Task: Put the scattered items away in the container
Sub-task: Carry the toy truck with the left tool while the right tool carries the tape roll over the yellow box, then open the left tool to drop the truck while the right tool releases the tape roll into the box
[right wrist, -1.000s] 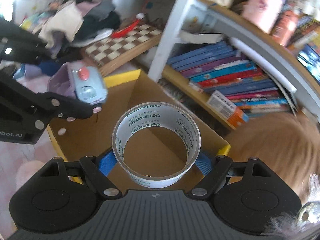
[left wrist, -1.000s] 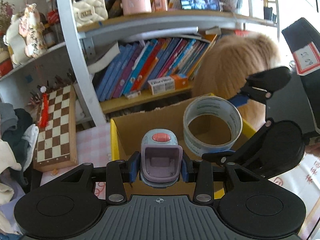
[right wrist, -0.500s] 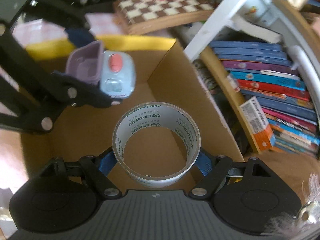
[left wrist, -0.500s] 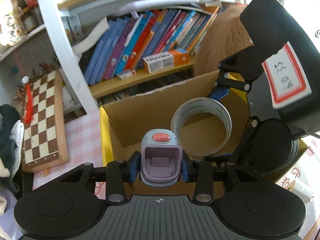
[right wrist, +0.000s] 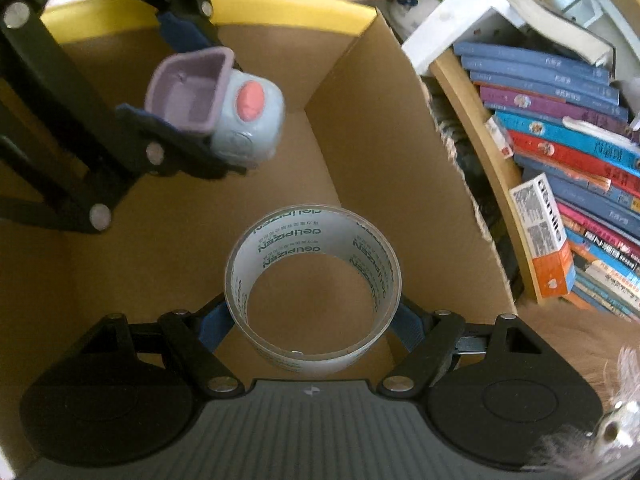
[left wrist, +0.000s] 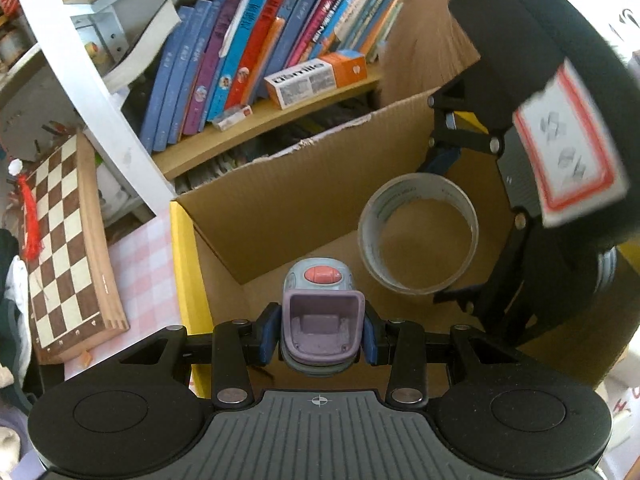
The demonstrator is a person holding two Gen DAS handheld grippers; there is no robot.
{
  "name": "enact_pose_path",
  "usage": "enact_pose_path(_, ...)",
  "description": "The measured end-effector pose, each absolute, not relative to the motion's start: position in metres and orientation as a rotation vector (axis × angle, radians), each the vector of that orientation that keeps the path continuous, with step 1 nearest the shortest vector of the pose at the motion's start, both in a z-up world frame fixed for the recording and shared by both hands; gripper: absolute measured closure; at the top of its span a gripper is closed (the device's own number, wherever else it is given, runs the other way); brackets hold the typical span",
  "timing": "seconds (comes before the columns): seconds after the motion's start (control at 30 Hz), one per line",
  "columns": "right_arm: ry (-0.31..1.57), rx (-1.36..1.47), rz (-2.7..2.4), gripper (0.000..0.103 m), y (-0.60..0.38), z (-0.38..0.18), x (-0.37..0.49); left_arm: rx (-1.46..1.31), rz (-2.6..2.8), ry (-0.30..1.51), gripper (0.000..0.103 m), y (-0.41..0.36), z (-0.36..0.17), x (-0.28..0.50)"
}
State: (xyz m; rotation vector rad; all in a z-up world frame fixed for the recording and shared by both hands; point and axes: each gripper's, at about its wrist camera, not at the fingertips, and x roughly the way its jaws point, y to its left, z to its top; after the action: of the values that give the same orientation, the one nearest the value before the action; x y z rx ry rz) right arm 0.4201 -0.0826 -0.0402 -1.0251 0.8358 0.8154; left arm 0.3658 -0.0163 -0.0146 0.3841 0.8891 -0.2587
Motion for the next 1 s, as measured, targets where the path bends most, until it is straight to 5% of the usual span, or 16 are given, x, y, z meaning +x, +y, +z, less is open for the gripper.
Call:
enact_pose_path(0.83,0.831,-1.006,0.826,0.021,-0.079,-0.041,0.428,0.440,-0.262,0.896,0.056,-0.017,-0.021,0.376)
enact_pose_path(1.0,0.812,-0.984,0.816,0.011,-0.082,-0.036,0.428,0.430,-0.279,0.855,0.054,-0.018,-0.010,0.366)
